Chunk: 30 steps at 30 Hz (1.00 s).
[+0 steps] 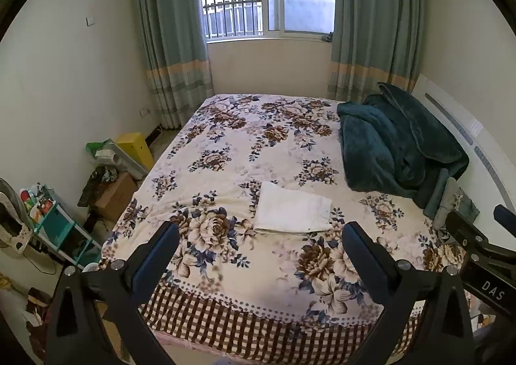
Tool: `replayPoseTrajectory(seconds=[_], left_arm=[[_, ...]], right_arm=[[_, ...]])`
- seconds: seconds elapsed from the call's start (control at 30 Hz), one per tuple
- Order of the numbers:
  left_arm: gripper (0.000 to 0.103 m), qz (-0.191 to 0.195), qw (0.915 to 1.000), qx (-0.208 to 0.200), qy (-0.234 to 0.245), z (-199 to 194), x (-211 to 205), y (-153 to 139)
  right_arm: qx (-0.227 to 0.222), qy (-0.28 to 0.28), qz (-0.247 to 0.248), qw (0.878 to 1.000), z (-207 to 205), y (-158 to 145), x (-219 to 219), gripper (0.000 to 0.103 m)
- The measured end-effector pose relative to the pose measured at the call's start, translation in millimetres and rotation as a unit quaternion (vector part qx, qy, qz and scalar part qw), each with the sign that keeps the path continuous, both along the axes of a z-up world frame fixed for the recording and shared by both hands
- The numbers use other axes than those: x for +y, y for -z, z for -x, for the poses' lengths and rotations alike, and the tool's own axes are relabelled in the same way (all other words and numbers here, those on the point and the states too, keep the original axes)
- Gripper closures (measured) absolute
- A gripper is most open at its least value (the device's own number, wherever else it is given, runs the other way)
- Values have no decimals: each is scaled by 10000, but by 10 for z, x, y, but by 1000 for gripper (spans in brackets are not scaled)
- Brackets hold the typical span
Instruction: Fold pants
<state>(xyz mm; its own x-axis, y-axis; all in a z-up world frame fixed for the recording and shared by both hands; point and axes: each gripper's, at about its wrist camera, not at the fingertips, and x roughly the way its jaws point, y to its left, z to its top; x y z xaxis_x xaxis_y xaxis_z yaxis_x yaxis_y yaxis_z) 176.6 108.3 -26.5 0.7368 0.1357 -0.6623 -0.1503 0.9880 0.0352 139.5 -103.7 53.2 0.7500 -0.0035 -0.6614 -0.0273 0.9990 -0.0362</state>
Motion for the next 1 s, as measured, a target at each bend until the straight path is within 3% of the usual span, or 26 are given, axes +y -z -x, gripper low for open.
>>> replayPoseTrajectory(seconds=[1.0], left_arm=[[0, 98, 9999, -6, -45, 95, 66, 67]], right_arm=[[69, -217, -69, 9997, 35, 146, 59, 0]])
